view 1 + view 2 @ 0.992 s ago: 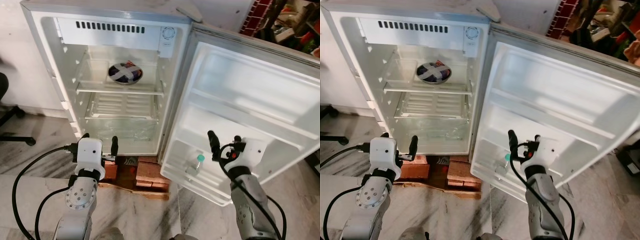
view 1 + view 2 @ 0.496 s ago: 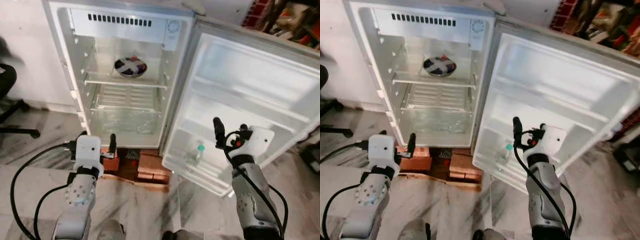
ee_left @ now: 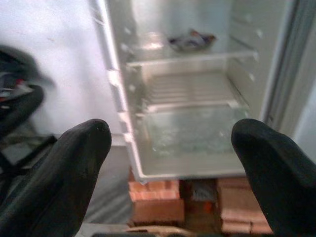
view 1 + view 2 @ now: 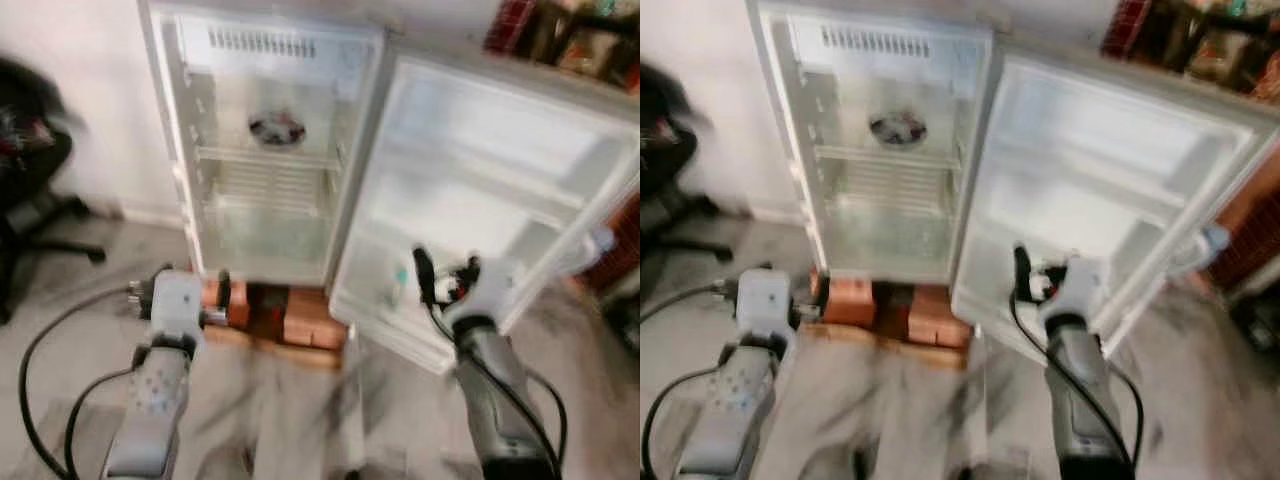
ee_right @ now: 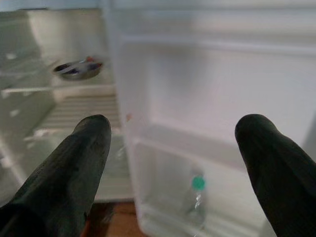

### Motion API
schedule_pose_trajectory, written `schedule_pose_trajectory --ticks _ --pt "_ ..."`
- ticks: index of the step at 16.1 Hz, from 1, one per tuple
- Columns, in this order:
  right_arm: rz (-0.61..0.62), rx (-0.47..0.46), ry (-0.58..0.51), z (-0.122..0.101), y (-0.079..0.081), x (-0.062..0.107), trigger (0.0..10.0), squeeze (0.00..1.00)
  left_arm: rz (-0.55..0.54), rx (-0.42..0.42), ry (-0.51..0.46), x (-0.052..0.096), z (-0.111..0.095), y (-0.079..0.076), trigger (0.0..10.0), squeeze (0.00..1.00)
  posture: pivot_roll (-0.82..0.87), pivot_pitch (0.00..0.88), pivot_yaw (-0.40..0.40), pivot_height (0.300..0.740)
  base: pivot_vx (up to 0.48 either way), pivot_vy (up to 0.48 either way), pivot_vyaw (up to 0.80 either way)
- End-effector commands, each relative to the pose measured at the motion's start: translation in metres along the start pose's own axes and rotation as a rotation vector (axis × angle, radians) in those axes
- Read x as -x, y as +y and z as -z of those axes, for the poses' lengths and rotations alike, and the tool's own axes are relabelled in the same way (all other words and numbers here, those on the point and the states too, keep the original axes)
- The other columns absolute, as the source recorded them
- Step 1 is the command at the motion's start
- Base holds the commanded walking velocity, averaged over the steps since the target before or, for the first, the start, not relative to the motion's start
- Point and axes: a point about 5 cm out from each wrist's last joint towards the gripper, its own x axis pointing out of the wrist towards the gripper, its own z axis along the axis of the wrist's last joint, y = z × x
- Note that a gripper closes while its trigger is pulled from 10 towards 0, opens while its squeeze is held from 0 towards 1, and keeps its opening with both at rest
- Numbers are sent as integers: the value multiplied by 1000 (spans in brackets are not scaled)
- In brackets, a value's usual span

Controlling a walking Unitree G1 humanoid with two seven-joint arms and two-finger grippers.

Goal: Restocking fridge

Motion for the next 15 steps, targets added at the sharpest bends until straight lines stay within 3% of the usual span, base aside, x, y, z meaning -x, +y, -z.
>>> schedule_pose_trajectory --ticks 1,7,15 --pt "-17 -5 12 -2 0 -1 10000 0 14 2 16 3 4 -5 10000 0 150 8 -88 740 0 0 0" --pt "-19 -38 -47 -10 2 -3 10000 0 62 20 -2 3 2 -7 10000 0 154 18 -88 740 0 0 0" --pt "-96 -43 -103 -21 9 -6 10000 0 71 22 -4 3 3 -7 10000 0 147 29 -89 740 0 -366 0"
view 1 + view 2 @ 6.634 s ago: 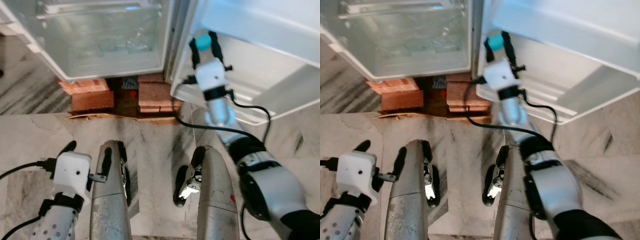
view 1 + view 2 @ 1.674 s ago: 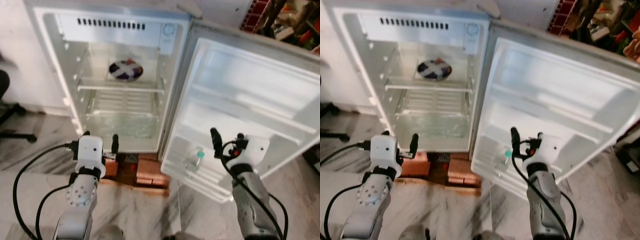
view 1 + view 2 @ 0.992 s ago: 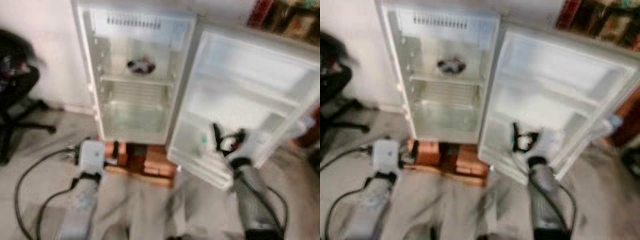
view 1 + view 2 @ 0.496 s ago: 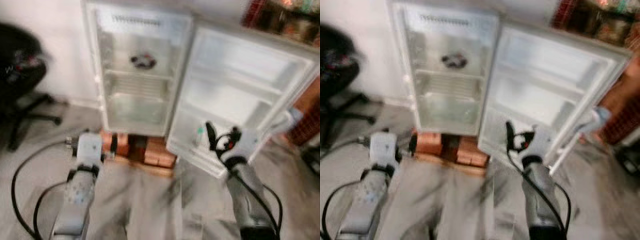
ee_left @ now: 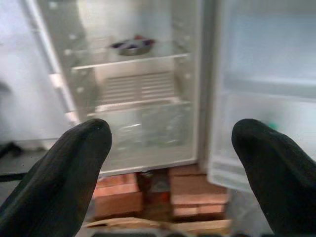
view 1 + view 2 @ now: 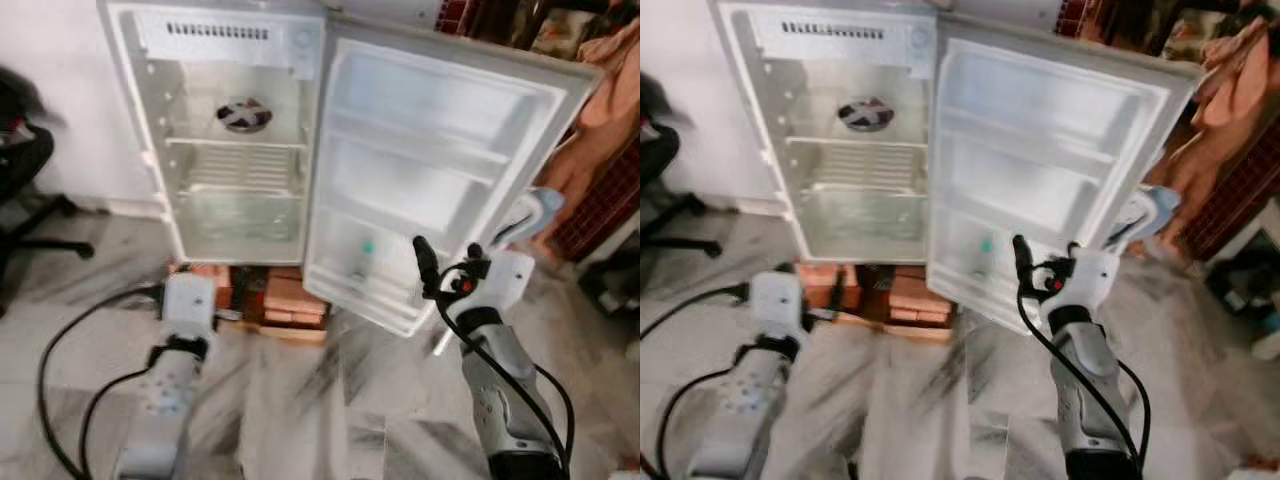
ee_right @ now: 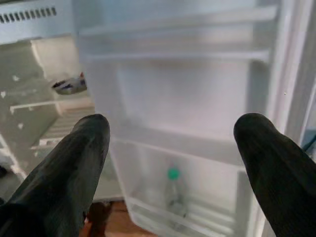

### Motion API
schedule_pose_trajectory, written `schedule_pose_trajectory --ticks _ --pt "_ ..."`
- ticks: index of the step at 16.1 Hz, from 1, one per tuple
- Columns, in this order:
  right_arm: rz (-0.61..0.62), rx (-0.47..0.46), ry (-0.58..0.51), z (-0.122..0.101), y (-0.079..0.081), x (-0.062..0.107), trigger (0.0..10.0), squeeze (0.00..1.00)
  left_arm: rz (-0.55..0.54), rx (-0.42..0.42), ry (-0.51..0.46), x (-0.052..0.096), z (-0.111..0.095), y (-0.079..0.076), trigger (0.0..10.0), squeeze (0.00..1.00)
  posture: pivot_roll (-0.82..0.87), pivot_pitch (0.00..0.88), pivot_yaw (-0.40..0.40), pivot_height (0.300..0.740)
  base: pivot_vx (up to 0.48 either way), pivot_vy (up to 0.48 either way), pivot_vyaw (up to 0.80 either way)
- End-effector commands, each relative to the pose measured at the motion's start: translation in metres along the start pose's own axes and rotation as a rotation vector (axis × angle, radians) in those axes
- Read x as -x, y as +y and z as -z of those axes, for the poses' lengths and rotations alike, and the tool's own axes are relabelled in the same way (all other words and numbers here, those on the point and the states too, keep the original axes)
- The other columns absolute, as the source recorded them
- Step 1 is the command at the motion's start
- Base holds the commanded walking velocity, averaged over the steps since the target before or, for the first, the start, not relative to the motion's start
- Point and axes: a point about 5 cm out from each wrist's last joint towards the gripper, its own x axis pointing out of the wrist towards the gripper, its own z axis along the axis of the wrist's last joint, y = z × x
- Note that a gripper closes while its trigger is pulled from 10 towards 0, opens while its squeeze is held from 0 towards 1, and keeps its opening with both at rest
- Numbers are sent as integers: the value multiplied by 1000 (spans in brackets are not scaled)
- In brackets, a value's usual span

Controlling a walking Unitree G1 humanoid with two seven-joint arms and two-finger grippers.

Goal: Restocking fridge

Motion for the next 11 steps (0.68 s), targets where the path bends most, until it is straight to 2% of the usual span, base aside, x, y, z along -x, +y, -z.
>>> schedule_pose_trajectory --ticks 1,3,8,10,11 --pt "-41 -9 -33 -7 7 -4 10000 0 -15 -13 5 1 1 6 10000 0 147 29 -89 740 0 -412 0" --pt "-75 -1 -42 -9 9 -5 10000 0 -17 -11 4 1 1 6 10000 0 147 29 -89 740 0 -379 0" --pt "-112 2 -64 -12 14 -6 10000 0 -20 -11 0 0 0 6 10000 0 151 34 -90 740 0 -327 692" --pt "-119 2 -66 -13 14 -7 10000 0 -20 -11 1 0 0 6 10000 0 152 36 -90 740 240 -317 575" --pt "-123 -5 -66 -13 15 -7 10000 0 -20 -10 1 0 0 6 10000 0 152 36 -90 740 240 -319 0"
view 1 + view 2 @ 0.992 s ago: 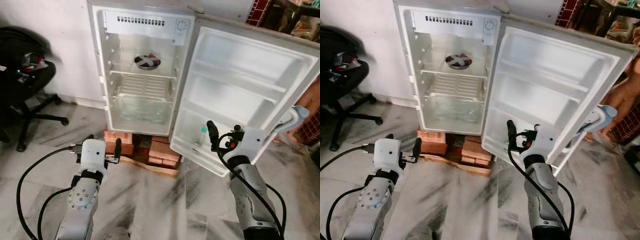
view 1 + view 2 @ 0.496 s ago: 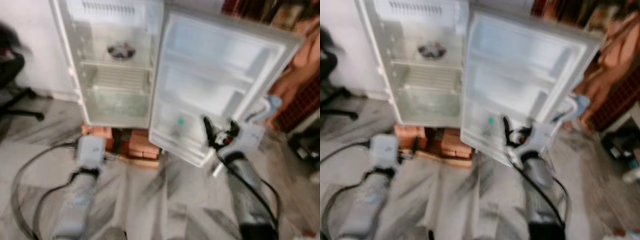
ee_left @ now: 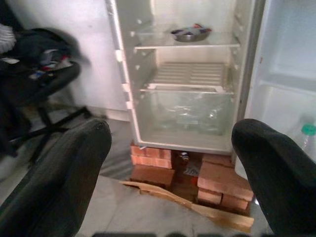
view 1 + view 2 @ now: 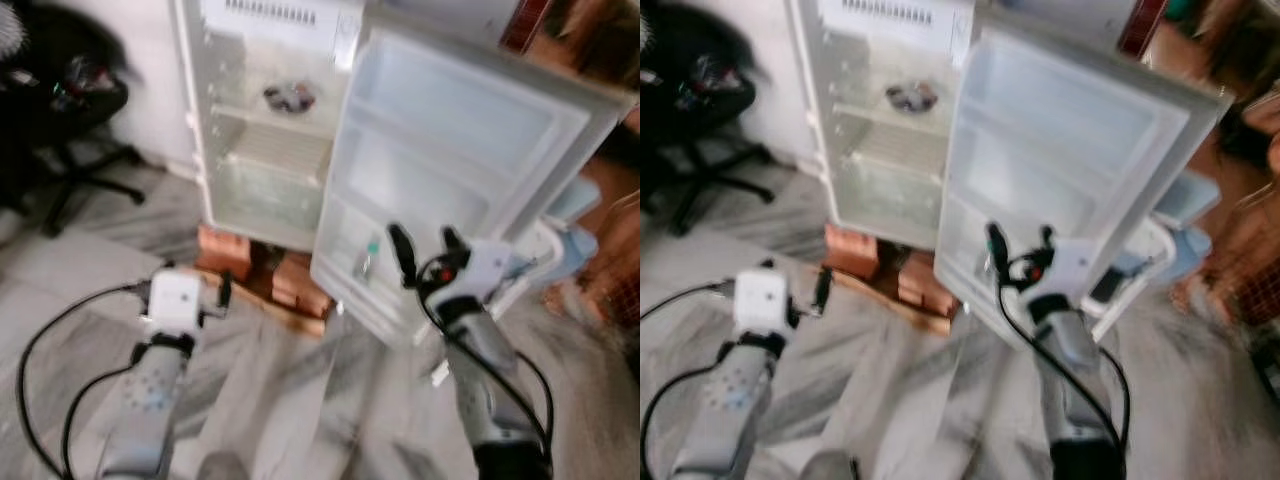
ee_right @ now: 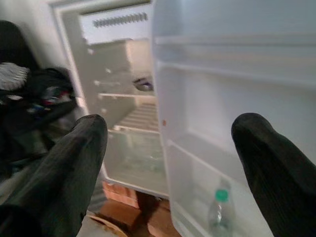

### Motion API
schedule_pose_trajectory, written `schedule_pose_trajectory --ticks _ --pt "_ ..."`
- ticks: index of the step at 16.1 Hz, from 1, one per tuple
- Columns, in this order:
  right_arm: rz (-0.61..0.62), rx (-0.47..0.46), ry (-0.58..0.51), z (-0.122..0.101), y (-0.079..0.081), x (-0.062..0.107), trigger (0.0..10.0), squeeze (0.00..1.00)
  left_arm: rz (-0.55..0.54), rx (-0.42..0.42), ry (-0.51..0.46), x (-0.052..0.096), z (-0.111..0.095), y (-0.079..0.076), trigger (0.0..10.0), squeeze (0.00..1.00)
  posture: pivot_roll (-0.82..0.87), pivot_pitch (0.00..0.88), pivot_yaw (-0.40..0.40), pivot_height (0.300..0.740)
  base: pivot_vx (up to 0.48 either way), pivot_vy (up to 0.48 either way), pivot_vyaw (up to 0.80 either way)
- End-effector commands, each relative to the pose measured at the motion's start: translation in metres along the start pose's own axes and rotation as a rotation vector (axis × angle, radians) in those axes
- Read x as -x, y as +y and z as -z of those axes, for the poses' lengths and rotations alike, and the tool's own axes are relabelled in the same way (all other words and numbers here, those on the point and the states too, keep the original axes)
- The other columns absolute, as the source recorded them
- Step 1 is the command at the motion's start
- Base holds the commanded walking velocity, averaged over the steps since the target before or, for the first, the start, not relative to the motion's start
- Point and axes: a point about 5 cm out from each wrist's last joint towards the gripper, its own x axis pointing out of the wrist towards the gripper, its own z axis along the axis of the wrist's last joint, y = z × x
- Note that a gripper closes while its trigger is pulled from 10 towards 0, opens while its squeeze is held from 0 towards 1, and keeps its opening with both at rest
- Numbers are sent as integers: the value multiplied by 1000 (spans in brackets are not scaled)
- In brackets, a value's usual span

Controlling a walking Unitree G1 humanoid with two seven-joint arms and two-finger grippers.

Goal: Restocking fridge

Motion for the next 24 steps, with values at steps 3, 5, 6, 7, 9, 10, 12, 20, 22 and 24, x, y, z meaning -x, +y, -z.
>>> schedule_pose_trajectory --ticks 3,5,6,7,9,10,12,20,22,24 --pt "9 2 -24 -6 -9 2 10000 0 27 13 -2 -1 -2 -10 10000 0 154 39 -91 740 246 -314 0" --pt "-7 21 -21 -6 -8 3 10000 0 26 10 -2 0 -2 -10 10000 0 155 39 -91 740 289 -296 0" --pt "-19 16 -25 -6 -6 4 10000 0 25 10 -2 0 -2 -9 10000 0 155 39 -92 740 296 -292 0" --pt "-28 18 -27 -6 -5 4 10000 0 24 11 -2 0 -2 -9 10000 0 155 39 -92 740 296 -292 406" --pt "-38 28 -26 -6 -4 4 10000 0 25 12 -3 -1 -2 -9 10000 0 155 37 -94 740 296 -294 794" --pt "-38 27 -27 -6 -4 4 10000 0 25 12 -3 -1 -2 -10 10000 0 155 37 -94 740 300 -292 794" --pt "-42 30 -27 -6 -4 4 10000 0 27 18 3 -1 -1 -10 10000 0 154 38 -96 740 268 -135 0" --pt "-167 -75 94 10 -6 18 10000 0 -53 95 144 17 24 2 10000 0 167 47 -98 740 0 0 0" --pt "-276 -81 193 20 -15 27 10000 0 -48 97 177 28 29 3 10000 0 174 54 -99 740 0 0 0" --pt "-268 -31 255 24 -31 28 10000 0 -44 92 202 36 34 2 10000 0 186 61 -106 740 0 0 0"
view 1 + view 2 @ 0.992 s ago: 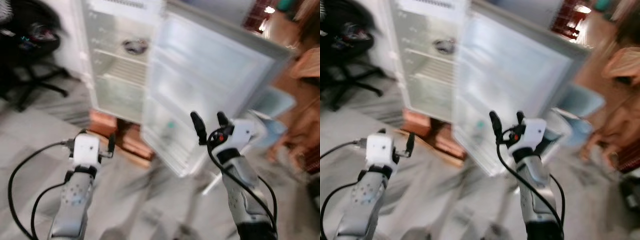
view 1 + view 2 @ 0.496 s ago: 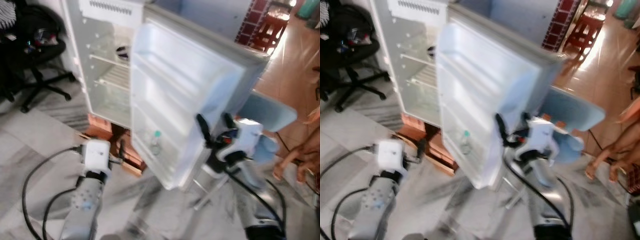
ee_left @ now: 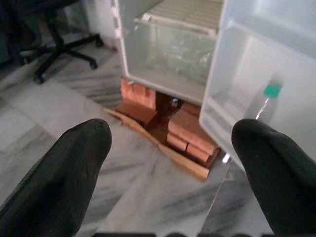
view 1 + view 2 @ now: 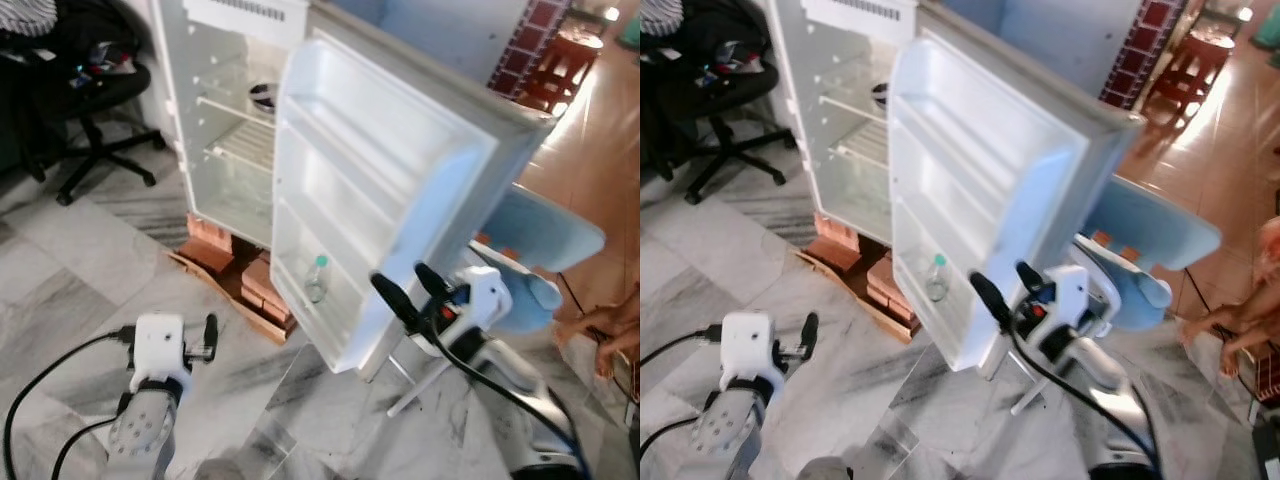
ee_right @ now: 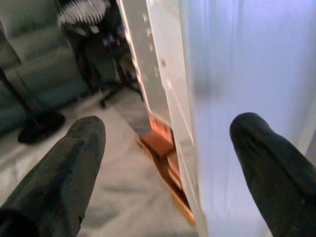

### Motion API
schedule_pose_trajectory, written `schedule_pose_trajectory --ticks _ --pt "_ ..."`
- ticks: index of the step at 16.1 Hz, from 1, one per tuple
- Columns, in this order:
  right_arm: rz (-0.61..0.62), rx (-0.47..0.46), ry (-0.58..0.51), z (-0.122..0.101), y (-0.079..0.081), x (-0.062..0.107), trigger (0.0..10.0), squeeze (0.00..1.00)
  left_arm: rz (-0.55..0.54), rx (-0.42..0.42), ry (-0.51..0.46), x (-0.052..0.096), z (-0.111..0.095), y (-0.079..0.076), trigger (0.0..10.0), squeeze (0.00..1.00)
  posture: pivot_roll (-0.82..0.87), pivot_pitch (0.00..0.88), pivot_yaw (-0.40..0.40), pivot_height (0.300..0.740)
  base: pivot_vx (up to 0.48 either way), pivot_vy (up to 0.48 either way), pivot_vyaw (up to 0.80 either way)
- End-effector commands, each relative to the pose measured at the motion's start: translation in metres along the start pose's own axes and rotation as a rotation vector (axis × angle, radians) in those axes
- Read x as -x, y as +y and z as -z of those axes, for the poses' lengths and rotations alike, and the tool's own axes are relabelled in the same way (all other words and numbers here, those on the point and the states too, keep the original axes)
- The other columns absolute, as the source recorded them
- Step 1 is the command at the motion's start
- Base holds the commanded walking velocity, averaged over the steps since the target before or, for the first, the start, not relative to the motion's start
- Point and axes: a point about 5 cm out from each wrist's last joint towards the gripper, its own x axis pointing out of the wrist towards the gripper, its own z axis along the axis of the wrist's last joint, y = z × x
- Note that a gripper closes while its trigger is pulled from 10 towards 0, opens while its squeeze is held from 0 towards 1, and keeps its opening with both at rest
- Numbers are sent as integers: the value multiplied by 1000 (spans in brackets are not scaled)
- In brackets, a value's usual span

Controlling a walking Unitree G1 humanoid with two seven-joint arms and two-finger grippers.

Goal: Restocking fridge

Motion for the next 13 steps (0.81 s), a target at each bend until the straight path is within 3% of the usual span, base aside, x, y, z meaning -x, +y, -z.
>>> schedule_pose_trajectory --ticks 1,2,3,5,6,9,11,12,13 --pt "44 20 25 -2 -14 4 10000 0 6 0 -7 2 -2 -3 10000 0 186 61 -106 740 0 0 0" --pt "61 30 45 -1 -18 5 10000 0 5 1 -6 2 -2 -4 10000 0 186 61 -106 740 0 0 0" --pt "175 83 113 2 -39 14 10000 0 -1 5 -5 3 -3 -4 10000 0 192 67 -110 740 0 0 0" --pt "295 106 145 2 -56 23 10000 0 5 5 -2 3 -4 -4 10000 0 186 70 -107 740 0 0 0" --pt "315 116 157 2 -59 26 10000 0 12 6 0 3 -4 -5 10000 0 186 70 -107 740 0 0 0" --pt "362 103 221 16 -70 60 10000 0 35 4 2 3 -6 -5 10000 0 157 81 -91 740 0 0 0" --pt "510 177 196 10 -87 74 10000 0 54 -2 8 1 -6 -8 10000 0 143 84 -82 740 0 0 0" --pt "558 198 157 3 -92 74 10000 0 60 -3 7 0 -6 -9 10000 0 142 83 -80 740 0 0 0" --pt "654 230 40 -20 -100 67 10000 0 68 -3 6 0 -7 -11 10000 0 142 83 -80 740 0 0 0"
